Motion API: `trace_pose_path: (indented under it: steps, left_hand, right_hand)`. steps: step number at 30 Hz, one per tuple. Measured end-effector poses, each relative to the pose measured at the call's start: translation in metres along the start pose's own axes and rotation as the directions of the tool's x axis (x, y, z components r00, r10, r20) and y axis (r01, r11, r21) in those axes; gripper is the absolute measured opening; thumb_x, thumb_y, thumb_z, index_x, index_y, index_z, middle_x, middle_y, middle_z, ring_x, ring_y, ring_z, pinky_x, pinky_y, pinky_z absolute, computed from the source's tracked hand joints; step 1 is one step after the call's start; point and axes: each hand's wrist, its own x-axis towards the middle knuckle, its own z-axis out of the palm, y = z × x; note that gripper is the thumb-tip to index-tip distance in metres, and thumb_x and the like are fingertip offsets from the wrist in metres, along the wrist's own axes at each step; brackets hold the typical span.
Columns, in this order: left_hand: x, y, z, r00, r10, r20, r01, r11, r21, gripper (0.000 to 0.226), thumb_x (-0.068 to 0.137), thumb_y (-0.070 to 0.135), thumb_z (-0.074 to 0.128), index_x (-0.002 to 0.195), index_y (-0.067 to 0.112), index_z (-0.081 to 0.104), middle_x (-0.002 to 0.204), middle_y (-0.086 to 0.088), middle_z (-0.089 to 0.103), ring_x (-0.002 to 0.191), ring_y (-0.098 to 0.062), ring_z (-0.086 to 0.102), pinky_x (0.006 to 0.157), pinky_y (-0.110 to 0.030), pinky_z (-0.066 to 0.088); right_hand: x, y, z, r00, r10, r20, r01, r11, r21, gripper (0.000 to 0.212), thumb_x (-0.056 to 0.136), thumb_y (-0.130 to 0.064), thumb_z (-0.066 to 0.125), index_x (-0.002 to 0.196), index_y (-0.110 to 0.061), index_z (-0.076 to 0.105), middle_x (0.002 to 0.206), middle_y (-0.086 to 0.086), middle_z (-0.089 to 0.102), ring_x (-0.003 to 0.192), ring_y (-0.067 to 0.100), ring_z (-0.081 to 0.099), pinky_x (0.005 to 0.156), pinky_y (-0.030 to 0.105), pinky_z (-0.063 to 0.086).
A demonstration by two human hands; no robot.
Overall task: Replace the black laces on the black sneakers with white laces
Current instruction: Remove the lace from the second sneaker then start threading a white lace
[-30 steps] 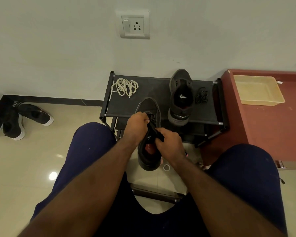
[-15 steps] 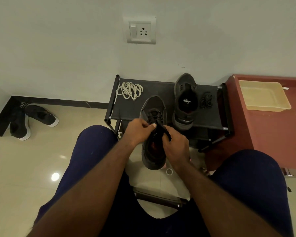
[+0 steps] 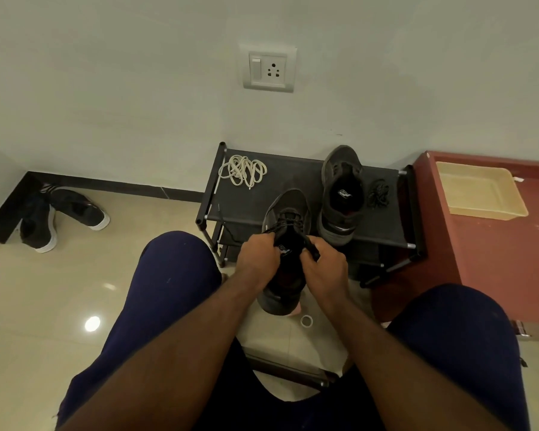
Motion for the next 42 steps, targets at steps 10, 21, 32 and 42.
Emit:
trace_pose_path:
  steps: [10,21,32,42]
  left_hand:
    - [0.005,-0.005,0.01,0.994,0.106,0.026,-0.109,0.98,0.165,0.025,0.098,0.01,0.042,0.12,0.009,0.056,0.114,-0.013,0.061,0.1,-0.032,0.062,0.085,-0.041,0.051]
    - [0.01,-0.006,0.013,0.992,0.081,0.095,-0.099,0.975,0.199,0.028,0.099,0.012,0.043,0.125,0.008,0.052,0.121,-0.013,0.058,0.106,-0.033,0.061,0.089,-0.042,0.052]
    - [0.012,-0.008,0.012,0.992,0.106,0.062,-0.114,0.982,0.152,0.026,0.099,0.015,0.044,0.122,0.009,0.055,0.117,-0.013,0.059,0.103,-0.034,0.061,0.089,-0.043,0.051]
    - [0.014,-0.005,0.013,0.993,0.092,0.078,-0.102,0.985,0.136,0.026,0.101,0.016,0.04,0.121,0.009,0.056,0.116,-0.014,0.06,0.101,-0.032,0.061,0.086,-0.041,0.051]
  right_hand:
    - [0.05,-0.043,-0.011,0.962,-0.188,0.197,0.255,0.873,-0.415,0.024,0.096,-0.025,0.055,0.114,-0.022,0.071,0.113,0.0,0.07,0.104,0.022,0.064,0.089,0.037,0.052]
    - [0.082,-0.069,0.0,0.859,-0.039,0.51,0.377,0.723,-0.579,0.01,0.095,-0.024,0.06,0.098,-0.02,0.069,0.104,0.006,0.07,0.096,0.026,0.064,0.087,0.042,0.054]
    - [0.071,-0.061,0.003,0.998,0.056,0.016,-0.041,0.873,-0.486,0.026,0.093,-0.014,0.058,0.119,-0.011,0.056,0.124,0.011,0.055,0.109,0.036,0.061,0.082,0.041,0.047]
    - [0.073,-0.059,0.007,0.915,-0.182,0.359,0.336,0.837,-0.432,0.03,0.094,-0.02,0.059,0.123,-0.02,0.06,0.118,0.004,0.063,0.109,0.026,0.061,0.094,0.043,0.051]
